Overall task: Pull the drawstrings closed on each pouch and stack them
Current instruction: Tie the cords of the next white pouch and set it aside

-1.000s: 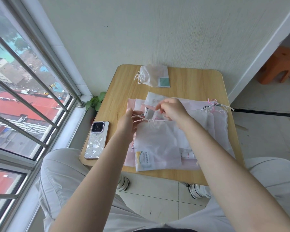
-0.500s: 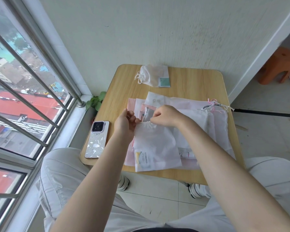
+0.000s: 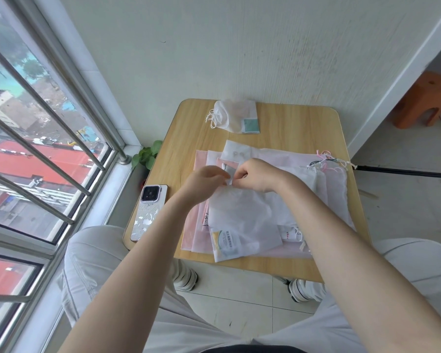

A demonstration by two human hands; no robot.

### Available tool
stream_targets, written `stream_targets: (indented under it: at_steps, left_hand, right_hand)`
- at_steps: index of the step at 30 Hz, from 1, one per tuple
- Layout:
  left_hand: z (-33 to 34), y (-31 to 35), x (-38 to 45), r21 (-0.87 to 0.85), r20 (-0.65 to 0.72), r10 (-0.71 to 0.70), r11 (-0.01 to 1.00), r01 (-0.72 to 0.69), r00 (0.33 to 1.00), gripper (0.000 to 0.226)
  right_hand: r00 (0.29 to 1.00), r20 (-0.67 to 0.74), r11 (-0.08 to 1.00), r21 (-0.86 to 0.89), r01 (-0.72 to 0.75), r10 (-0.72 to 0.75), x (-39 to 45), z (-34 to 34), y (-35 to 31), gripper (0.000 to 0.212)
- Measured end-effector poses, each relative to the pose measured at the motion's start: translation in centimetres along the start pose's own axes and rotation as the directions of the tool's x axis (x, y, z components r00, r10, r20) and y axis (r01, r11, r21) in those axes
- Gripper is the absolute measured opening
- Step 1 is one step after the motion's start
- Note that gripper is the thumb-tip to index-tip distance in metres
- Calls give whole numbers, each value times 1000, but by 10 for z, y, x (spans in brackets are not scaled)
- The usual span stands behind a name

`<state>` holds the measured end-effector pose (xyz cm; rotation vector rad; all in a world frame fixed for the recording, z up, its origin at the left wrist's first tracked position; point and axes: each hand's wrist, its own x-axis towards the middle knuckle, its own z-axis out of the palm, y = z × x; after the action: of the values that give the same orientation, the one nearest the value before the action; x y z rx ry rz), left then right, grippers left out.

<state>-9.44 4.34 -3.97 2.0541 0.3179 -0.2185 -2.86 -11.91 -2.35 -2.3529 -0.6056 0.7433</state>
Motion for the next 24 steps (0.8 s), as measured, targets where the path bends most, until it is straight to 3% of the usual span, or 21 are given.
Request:
stream_targets:
  at_steps: [3,6,11,16,20,24]
  left_hand:
    - [1,-1,1,181,-76,-19,983,33,997,24]
    - [-6,-2,2,194,-69,-122,972,134,990,34]
    - [-14,6,-1,-38,46,-180,983,182,982,37]
    - [-15,12,-3,-264,135,-117,953,149,984,19]
    - [-6,12,-4,-468,217,-39,873,139,975,20]
    - [2,10,-4,-404,118,-82,906,124,990,25]
  right_hand:
    - [1000,-3,1000,-16,-7,7,-3,-2,0,22]
    - [1000,-10,1000,-21,-6,6,-6,-4,0,16]
    - [1000,-8,999,-33,5,-5,-6,-1,-1,17]
    - [1000,-18,998,-58,22,-23,-6,3,-5,21]
    - [999,-32,998,-61,22,-24,-8,4,-8,24]
    - [1000,-21,999,-38,-3,3,-11,2,-6,25]
